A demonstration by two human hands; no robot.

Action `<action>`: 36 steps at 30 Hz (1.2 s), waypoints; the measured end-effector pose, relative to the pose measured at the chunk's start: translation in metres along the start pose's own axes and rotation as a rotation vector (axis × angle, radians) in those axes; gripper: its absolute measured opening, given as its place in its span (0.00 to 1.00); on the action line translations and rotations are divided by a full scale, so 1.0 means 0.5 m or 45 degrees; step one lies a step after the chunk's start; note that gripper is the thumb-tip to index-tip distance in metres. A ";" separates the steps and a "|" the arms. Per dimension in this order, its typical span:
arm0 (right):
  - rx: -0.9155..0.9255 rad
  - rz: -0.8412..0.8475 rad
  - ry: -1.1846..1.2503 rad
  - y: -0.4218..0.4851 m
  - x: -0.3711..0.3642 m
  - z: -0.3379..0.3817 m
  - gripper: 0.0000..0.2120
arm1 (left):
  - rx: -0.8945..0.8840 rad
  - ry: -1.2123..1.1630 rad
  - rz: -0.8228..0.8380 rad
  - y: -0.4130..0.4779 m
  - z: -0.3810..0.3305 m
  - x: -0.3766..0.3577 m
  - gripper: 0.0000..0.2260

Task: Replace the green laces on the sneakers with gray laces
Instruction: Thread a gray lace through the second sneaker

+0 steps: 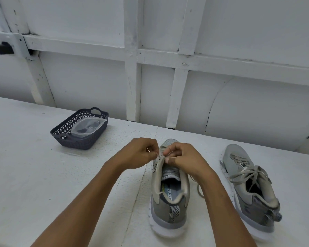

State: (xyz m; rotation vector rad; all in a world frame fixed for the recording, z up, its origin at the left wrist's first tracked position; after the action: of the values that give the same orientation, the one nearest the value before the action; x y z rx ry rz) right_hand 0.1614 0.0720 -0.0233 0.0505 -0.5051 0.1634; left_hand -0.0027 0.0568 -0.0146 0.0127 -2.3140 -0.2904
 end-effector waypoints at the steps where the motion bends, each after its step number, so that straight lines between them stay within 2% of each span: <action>1: 0.007 -0.013 -0.004 0.001 -0.001 -0.003 0.11 | 0.022 0.003 -0.017 0.002 0.004 0.006 0.07; 4: 0.045 -0.011 -0.018 0.002 -0.002 -0.007 0.10 | 0.115 -0.115 -0.079 0.005 0.018 0.024 0.08; 6: 0.076 0.017 -0.024 -0.001 0.001 -0.004 0.12 | 0.199 -0.560 -0.190 0.004 0.019 0.036 0.08; 8: 0.130 0.039 -0.121 -0.006 0.006 -0.001 0.15 | 0.322 -1.185 -0.247 0.001 0.014 0.046 0.09; 9: 0.167 0.030 -0.192 -0.007 0.009 -0.001 0.17 | 0.382 -1.415 -0.277 0.000 0.014 0.049 0.09; 10: 0.193 0.004 -0.266 -0.008 0.015 -0.002 0.18 | 0.446 -1.506 -0.314 -0.001 0.019 0.052 0.09; 11: 0.199 -0.031 -0.331 -0.009 0.022 -0.005 0.20 | 0.496 -1.456 -0.330 0.000 0.029 0.053 0.08; 13: 0.170 -0.094 -0.381 -0.011 0.037 -0.015 0.20 | 0.510 -1.014 -0.254 0.004 0.051 0.047 0.05; 15: 0.135 -0.143 -0.335 -0.014 0.050 -0.025 0.19 | 0.429 -0.528 -0.008 -0.003 0.060 0.027 0.04; 17: 0.079 -0.179 -0.258 -0.020 0.061 -0.033 0.18 | 0.285 -0.304 0.269 -0.020 0.050 -0.001 0.04; 18: 0.040 -0.183 -0.234 -0.023 0.064 -0.038 0.17 | 0.222 -0.296 0.322 -0.025 0.042 -0.008 0.03; 20: -0.031 -0.164 -0.184 -0.026 0.066 -0.049 0.17 | 0.154 -0.423 0.232 -0.022 0.029 -0.002 0.03; 21: -0.052 -0.157 -0.153 -0.028 0.065 -0.054 0.16 | 0.158 -0.571 0.142 -0.019 0.025 0.006 0.04; 23: -0.071 -0.150 -0.101 -0.032 0.064 -0.060 0.15 | 0.244 -1.061 -0.015 -0.013 0.023 0.027 0.05; 25: -0.086 -0.141 -0.059 -0.036 0.062 -0.062 0.14 | 0.339 -1.556 -0.063 -0.008 0.019 0.041 0.08; 26: -0.096 -0.139 -0.036 -0.036 0.061 -0.063 0.13 | 0.391 -1.612 -0.097 -0.007 0.022 0.045 0.09; 27: -0.105 -0.136 -0.010 -0.035 0.061 -0.065 0.13 | 0.441 -1.536 -0.123 -0.006 0.029 0.046 0.10; 29: -0.133 -0.130 0.055 -0.032 0.061 -0.069 0.11 | 0.486 -1.142 -0.099 -0.007 0.046 0.037 0.07; 31: -0.153 -0.130 0.077 -0.028 0.060 -0.073 0.09 | 0.452 -0.695 0.108 -0.016 0.056 0.016 0.02; 32: -0.155 -0.133 0.071 -0.027 0.060 -0.073 0.09 | 0.396 -0.522 0.249 -0.023 0.054 0.002 0.03; 34: -0.151 -0.136 0.057 -0.026 0.059 -0.071 0.07 | 0.272 -0.388 0.404 -0.033 0.041 -0.018 0.02; 36: -0.150 -0.140 0.052 -0.026 0.061 -0.071 0.07 | 0.207 -0.463 0.323 -0.028 0.027 -0.012 0.02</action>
State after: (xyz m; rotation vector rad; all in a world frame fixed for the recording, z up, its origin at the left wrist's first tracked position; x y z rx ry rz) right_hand 0.2069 0.0667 -0.0396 -0.0403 -0.4691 0.0265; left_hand -0.0093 0.0466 -0.0306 -0.2717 -2.6580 0.0294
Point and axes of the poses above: each hand's wrist, its own y-axis towards the middle knuckle, its own x-axis out of the back of the hand, z = x × y, the point moved 5 cm from there along y, towards the middle knuckle, and after that the axes turned 10 degrees about -z, right-handed, at the moved point
